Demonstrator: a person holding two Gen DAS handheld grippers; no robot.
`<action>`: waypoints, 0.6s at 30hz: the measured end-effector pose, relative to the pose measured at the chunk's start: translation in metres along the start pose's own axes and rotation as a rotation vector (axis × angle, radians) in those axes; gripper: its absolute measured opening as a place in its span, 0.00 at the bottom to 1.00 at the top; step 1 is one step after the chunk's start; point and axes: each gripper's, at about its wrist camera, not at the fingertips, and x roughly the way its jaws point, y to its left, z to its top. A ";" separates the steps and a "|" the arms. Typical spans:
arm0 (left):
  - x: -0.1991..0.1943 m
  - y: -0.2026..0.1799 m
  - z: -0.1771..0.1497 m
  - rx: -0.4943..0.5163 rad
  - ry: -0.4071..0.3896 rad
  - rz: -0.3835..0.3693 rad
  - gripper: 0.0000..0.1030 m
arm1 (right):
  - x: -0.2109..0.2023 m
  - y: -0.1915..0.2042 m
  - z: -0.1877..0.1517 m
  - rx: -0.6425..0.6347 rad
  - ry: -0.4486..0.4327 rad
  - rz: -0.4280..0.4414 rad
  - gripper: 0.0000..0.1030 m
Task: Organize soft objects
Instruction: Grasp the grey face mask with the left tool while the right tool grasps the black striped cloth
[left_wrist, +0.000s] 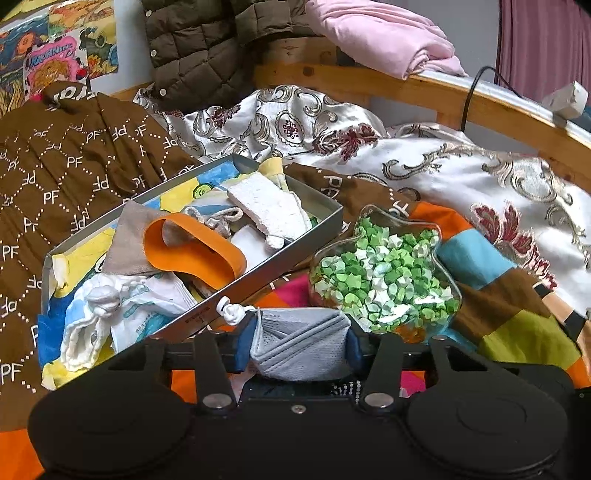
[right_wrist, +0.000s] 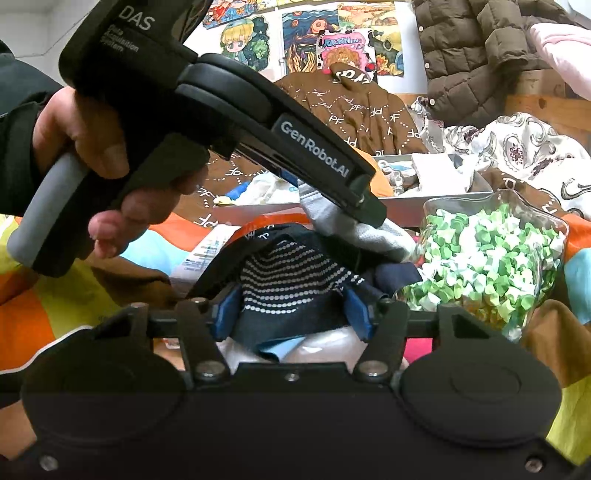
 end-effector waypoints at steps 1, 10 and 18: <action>-0.001 0.002 0.001 -0.016 -0.002 -0.003 0.47 | 0.000 -0.001 0.000 0.005 -0.002 0.000 0.49; -0.009 0.005 0.006 -0.052 -0.018 -0.008 0.37 | -0.003 -0.008 0.001 0.044 -0.001 -0.007 0.23; -0.020 0.002 0.010 -0.051 -0.040 -0.002 0.28 | -0.008 -0.010 0.004 0.056 -0.028 -0.019 0.08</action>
